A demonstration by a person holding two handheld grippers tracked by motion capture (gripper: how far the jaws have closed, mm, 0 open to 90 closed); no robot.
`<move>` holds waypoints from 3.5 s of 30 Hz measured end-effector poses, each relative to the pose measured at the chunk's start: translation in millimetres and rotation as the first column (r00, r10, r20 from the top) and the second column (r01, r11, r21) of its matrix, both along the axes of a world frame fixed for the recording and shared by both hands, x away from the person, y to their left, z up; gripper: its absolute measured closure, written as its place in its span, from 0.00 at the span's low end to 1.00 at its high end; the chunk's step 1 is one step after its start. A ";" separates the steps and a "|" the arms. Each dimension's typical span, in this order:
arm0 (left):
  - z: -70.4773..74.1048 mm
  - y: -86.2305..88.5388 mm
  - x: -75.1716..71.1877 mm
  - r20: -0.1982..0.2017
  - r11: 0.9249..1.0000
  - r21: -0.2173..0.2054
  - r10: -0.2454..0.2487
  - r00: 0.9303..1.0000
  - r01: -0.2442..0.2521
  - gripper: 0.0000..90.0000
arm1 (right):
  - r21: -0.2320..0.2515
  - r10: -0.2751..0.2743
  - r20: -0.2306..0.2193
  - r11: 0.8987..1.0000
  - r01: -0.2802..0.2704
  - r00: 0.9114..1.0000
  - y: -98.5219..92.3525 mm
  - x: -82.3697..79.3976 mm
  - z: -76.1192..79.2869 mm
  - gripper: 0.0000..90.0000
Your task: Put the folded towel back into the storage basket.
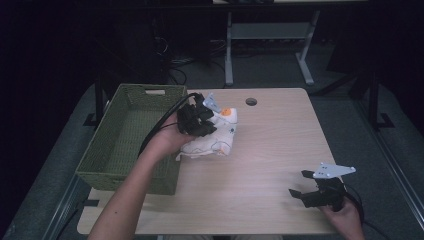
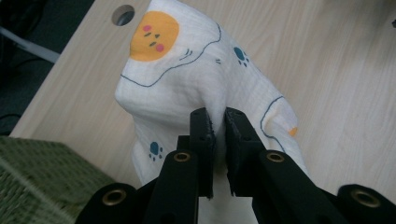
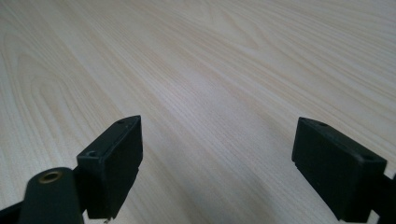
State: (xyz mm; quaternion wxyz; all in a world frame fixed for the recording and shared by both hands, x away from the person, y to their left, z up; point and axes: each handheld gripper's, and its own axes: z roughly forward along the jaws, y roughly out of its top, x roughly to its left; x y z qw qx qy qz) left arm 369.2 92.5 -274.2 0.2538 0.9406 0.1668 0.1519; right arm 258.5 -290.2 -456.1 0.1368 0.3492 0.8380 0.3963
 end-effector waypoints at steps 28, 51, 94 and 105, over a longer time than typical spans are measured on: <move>11.1 60.4 4.9 0.009 0.995 -0.003 0.095 0.995 -0.095 0.91 | -0.006 -0.005 -0.007 1.000 0.005 1.000 1.4 0.0 -0.4 0.18; -3.8 122.9 14.6 -0.005 0.979 -0.005 0.203 0.979 -0.203 0.91 | -0.021 -0.006 -0.007 1.000 0.006 1.000 2.2 2.4 -2.4 0.18; -48.6 210.9 22.5 -0.060 0.948 0.042 0.317 0.947 -0.315 0.91 | -0.037 -0.017 -0.020 0.999 0.016 1.000 0.1 5.4 -6.6 0.18; -67.2 214.0 27.1 -0.081 0.950 0.064 0.310 0.947 -0.306 0.91 | -0.037 -0.022 -0.025 0.999 0.021 0.999 -0.3 3.8 -7.0 0.18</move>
